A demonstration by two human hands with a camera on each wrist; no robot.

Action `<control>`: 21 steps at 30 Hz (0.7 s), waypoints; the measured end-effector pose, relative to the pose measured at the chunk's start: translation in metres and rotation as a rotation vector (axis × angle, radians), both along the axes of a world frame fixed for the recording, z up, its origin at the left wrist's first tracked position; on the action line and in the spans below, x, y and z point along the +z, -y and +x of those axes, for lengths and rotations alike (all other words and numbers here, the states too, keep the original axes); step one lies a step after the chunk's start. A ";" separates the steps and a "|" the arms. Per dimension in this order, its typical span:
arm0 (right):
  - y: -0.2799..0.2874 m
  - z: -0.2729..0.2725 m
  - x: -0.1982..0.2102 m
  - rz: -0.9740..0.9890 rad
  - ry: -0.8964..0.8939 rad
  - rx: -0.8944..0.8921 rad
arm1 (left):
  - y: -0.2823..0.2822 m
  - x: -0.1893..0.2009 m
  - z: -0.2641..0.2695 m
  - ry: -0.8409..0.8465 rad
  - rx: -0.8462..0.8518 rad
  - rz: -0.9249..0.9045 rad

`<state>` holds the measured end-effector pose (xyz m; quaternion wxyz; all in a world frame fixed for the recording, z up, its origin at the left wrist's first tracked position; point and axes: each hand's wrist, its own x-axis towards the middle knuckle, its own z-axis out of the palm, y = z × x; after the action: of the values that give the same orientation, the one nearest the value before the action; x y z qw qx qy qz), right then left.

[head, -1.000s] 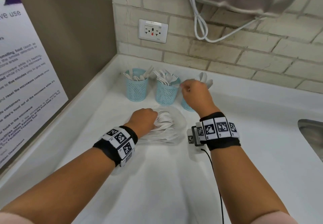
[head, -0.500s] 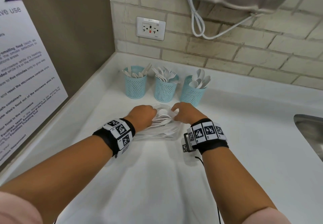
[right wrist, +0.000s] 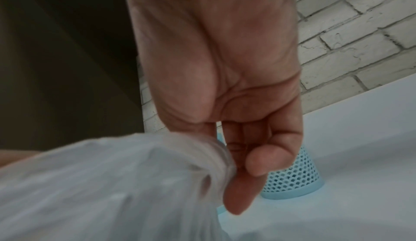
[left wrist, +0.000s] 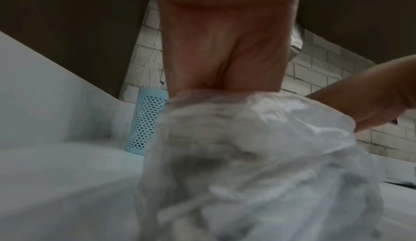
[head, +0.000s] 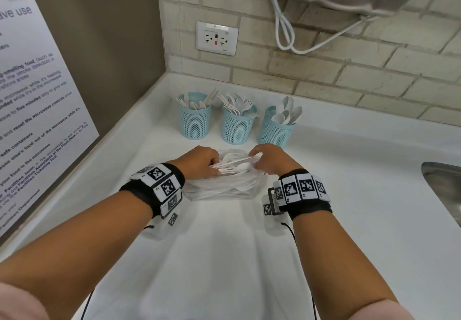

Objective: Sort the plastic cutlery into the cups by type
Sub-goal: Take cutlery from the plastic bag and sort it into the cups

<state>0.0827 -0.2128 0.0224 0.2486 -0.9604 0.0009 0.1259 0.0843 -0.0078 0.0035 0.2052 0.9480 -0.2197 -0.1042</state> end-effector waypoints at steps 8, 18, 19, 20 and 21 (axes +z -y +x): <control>0.002 0.001 -0.001 0.031 -0.037 -0.031 | 0.003 0.005 -0.004 -0.155 -0.019 0.097; 0.007 -0.003 -0.002 0.062 -0.057 -0.036 | 0.010 0.009 -0.018 -0.224 -0.053 -0.124; 0.007 -0.003 -0.002 0.061 -0.061 -0.036 | 0.010 0.008 -0.017 -0.226 -0.050 -0.150; 0.007 -0.003 -0.002 0.058 -0.060 -0.036 | 0.010 0.008 -0.016 -0.218 -0.027 -0.150; 0.007 -0.003 -0.002 0.056 -0.059 -0.036 | 0.011 0.009 -0.016 -0.202 0.002 -0.133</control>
<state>0.0801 -0.2200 0.0205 0.2775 -0.9487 0.0218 0.1496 0.0686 -0.0184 0.0124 0.2889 0.9172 -0.2035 -0.1839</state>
